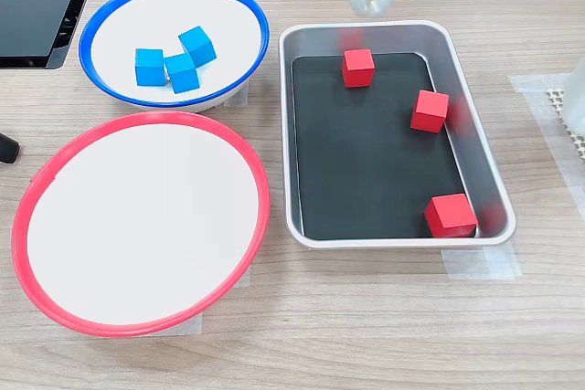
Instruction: Move six blocks tray to matching dishes
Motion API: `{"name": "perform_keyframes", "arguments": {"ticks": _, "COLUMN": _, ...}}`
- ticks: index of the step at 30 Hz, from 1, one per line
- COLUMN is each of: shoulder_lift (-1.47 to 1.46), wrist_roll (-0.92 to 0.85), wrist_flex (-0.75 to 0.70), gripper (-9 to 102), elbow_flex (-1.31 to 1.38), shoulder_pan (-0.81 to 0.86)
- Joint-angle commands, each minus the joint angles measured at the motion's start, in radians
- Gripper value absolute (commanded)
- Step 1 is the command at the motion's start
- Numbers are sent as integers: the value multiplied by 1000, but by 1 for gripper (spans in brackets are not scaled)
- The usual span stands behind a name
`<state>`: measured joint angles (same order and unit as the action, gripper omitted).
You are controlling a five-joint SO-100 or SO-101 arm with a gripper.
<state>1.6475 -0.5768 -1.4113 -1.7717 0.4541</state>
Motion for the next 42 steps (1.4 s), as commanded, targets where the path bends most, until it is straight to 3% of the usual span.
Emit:
{"name": "perform_keyframes", "arguments": {"ticks": 1, "shoulder_lift": 40, "wrist_roll": 51, "wrist_flex": 67, "gripper": 12, "elbow_flex": -57, "shoulder_pan": -5}}
{"name": "perform_keyframes", "arguments": {"ticks": 6, "shoulder_lift": -6, "wrist_roll": 100, "wrist_flex": 144, "gripper": 21, "elbow_flex": -103, "shoulder_pan": -17}}
{"name": "perform_keyframes", "arguments": {"ticks": 11, "shoulder_lift": -57, "wrist_roll": 94, "wrist_flex": 201, "gripper": 20, "elbow_flex": -135, "shoulder_pan": -18}}
{"name": "perform_keyframes", "arguments": {"ticks": 14, "shoulder_lift": -92, "wrist_roll": 75, "wrist_flex": 230, "gripper": 15, "elbow_flex": -144, "shoulder_pan": -26}}
{"name": "perform_keyframes", "arguments": {"ticks": 16, "shoulder_lift": -100, "wrist_roll": 60, "wrist_flex": 229, "gripper": 0, "elbow_flex": -138, "shoulder_pan": -38}}
{"name": "perform_keyframes", "arguments": {"ticks": 22, "shoulder_lift": -55, "wrist_roll": 89, "wrist_flex": 72, "gripper": 0, "elbow_flex": -3, "shoulder_pan": -141}}
{"name": "perform_keyframes", "arguments": {"ticks": 25, "shoulder_lift": -61, "wrist_roll": 170, "wrist_flex": -43, "gripper": 0, "elbow_flex": 236, "shoulder_pan": -305}}
{"name": "perform_keyframes", "arguments": {"ticks": 28, "shoulder_lift": -100, "wrist_roll": 216, "wrist_flex": 63, "gripper": 0, "elbow_flex": 408, "shoulder_pan": -469}}
{"name": "perform_keyframes", "arguments": {"ticks": 34, "shoulder_lift": -222, "wrist_roll": 114, "wrist_flex": 414, "gripper": 0, "elbow_flex": 374, "shoulder_pan": -623}}
{"name": "perform_keyframes", "arguments": {"ticks": 38, "shoulder_lift": -307, "wrist_roll": 5, "wrist_flex": 456, "gripper": 1, "elbow_flex": 357, "shoulder_pan": -649}}
{"name": "perform_keyframes", "arguments": {"ticks": 42, "shoulder_lift": -327, "wrist_roll": -156, "wrist_flex": 416, "gripper": 21, "elbow_flex": 322, "shoulder_pan": -646}}
